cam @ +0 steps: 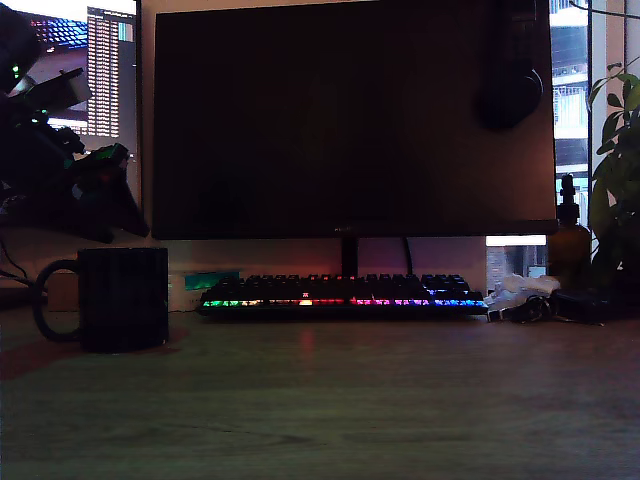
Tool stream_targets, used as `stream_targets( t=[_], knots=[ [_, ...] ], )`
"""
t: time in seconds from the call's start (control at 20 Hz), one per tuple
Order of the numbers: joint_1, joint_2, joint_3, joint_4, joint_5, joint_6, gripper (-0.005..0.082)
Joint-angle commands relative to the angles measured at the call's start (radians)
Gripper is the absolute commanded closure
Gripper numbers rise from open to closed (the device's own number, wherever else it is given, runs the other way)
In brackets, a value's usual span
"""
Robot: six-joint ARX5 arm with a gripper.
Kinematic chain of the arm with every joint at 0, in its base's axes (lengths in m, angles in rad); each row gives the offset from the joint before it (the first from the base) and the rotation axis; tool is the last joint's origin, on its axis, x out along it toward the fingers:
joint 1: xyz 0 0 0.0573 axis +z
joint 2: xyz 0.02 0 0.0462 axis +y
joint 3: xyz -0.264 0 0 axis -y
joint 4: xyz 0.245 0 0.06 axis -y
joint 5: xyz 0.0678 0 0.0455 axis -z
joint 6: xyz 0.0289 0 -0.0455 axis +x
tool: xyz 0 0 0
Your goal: Pick up the coffee capsules on the table and drop them inside the coffee cup
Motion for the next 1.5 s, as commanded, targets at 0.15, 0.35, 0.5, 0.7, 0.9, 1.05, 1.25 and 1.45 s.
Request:
stream_targets(
  t=[0.15, 0.35, 0.5, 0.7, 0.9, 1.05, 1.25, 1.45],
  knots=[
    [-0.001, 0.012, -0.001, 0.007, 0.003, -0.003, 0.0115],
    [-0.001, -0.001, 0.002, -0.008, 0.004, -0.003, 0.0198],
    [-0.002, -0.05, 0.003, -0.043, 0.027, -0.005, 0.0677],
    [-0.002, -0.153, 0.003, -0.078, 0.036, -0.048, 0.0793],
    [-0.002, -0.266, 0.002, -0.172, -0.007, -0.078, 0.0793],
    [-0.006, -0.341, -0.003, -0.221, -0.021, -0.082, 0.0793],
    [-0.012, -0.455, -0.084, -0.217, -0.033, -0.087, 0.0793],
    [-0.012, -0.582, -0.201, -0.198, -0.035, -0.12, 0.0793]
  ],
)
